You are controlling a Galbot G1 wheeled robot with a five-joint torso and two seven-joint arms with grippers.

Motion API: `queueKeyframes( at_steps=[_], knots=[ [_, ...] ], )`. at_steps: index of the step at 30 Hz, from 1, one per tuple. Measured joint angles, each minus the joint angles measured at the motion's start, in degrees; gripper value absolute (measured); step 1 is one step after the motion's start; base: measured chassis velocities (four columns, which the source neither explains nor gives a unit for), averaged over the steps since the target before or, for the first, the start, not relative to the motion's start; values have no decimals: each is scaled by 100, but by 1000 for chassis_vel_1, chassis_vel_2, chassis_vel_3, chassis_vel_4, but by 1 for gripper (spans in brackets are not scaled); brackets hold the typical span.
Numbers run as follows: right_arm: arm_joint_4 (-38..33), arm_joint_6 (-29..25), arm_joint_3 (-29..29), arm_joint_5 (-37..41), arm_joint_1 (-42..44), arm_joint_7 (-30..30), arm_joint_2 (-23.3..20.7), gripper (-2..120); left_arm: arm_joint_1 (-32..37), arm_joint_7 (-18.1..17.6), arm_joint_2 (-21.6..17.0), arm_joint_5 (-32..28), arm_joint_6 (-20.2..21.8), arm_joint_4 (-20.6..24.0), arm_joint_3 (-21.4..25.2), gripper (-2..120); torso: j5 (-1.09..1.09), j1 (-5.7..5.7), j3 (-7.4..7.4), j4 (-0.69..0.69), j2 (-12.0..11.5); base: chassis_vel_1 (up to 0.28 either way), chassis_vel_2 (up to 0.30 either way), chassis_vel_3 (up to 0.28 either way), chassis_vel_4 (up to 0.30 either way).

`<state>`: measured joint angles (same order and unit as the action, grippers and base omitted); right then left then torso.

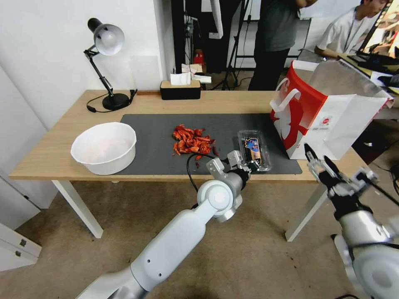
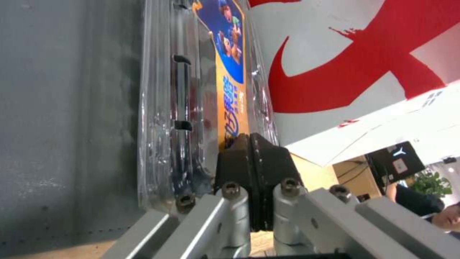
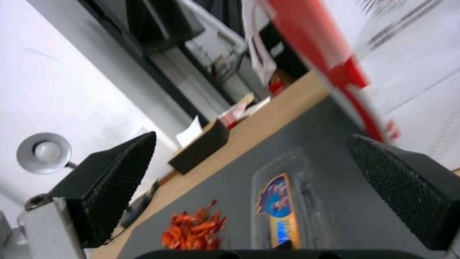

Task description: Close the disposable takeout box, then place it into the delivery bag.

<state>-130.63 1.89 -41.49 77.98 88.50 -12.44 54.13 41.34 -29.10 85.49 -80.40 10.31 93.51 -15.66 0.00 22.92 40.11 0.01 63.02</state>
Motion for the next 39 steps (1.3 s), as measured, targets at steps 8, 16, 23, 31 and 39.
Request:
queueKeyframes(
  at_steps=[8,16,23,31,39],
  knots=[
    [524,301,630,740,-963,-265,-346,100,-8,9,17,-2,-27,-48,-11,0,0,0,0,-1,0,0,0,0,0],
    [1071,1069,1026,1584,-2021,-790,-609,100,-48,12,27,-11,-33,-99,-14,0,0,-1,0,0,1,0,0,0,0],
    [1654,1812,1421,1889,-2905,-1363,-766,100,-54,30,67,-4,-53,-167,-35,0,0,-1,0,-1,1,0,0,0,0],
    [2355,2445,2178,1863,-3654,-1634,-798,100,-52,36,108,10,-80,-216,-54,0,-1,-1,-1,0,1,0,0,0,0],
    [2644,2856,2556,1835,-4111,-1901,-711,100,-50,42,95,13,-93,-235,-35,0,-1,-1,-1,-2,1,0,0,0,0]
  ],
)
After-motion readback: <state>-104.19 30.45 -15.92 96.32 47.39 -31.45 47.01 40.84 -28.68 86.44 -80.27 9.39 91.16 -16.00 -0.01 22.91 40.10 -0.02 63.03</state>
